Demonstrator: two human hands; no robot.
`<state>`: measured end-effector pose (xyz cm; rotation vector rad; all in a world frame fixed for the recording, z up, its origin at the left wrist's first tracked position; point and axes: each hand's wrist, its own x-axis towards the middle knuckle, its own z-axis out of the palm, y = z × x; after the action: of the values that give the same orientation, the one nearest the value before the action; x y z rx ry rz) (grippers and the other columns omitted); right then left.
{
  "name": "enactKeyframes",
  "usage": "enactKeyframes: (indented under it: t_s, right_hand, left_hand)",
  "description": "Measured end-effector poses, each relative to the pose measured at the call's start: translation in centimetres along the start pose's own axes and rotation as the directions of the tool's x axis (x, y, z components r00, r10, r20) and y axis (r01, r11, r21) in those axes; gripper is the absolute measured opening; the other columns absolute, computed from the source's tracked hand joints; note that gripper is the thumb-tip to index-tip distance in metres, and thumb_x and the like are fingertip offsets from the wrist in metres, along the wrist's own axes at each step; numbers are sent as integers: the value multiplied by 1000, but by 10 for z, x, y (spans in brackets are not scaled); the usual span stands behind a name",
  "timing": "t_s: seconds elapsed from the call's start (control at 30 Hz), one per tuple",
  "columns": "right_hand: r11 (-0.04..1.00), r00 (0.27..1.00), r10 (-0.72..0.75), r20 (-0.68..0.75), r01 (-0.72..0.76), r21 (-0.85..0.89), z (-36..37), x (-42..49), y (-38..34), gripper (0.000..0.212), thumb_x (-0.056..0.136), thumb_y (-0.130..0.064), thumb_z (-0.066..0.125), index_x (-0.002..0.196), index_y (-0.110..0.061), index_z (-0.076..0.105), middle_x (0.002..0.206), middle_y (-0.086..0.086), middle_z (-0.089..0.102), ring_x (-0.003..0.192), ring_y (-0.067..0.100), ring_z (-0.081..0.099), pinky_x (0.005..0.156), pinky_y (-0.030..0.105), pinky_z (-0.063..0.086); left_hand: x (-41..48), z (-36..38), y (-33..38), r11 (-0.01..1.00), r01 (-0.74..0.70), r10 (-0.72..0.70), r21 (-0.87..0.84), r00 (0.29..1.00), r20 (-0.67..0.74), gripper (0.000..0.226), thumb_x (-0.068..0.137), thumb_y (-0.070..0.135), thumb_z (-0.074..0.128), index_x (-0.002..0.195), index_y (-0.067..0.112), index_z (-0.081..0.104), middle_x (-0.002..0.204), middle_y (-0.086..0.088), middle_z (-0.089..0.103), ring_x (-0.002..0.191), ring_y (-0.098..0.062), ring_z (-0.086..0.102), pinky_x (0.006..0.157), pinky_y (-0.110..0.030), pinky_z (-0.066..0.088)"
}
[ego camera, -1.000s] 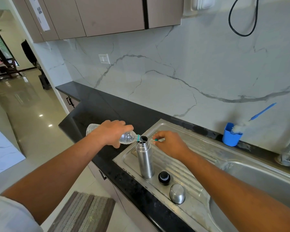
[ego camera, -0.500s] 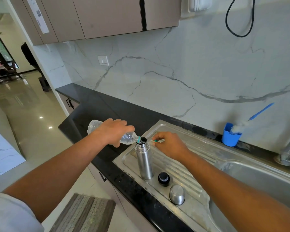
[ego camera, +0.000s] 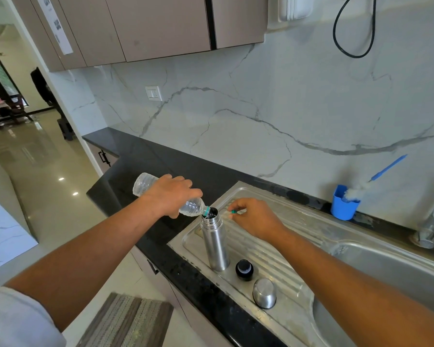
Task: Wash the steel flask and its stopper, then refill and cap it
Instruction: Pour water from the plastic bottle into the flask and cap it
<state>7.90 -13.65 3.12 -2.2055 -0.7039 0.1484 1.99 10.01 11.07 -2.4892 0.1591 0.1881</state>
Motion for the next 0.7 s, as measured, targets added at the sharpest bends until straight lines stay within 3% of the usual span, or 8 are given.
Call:
enactKeyframes:
  t_s: [0.7]
  right_hand:
    - [1000, 1000, -10, 11, 10, -17, -2, -2, 1, 22, 94, -18, 69, 115, -22, 77, 118, -7, 72, 106, 9, 65, 95, 25, 51]
  left_hand:
    - [4, -15, 0, 994, -33, 36, 105, 999, -26, 74, 84, 22, 81, 145, 35, 43, 129, -1, 56, 121, -23, 53, 98, -39, 43]
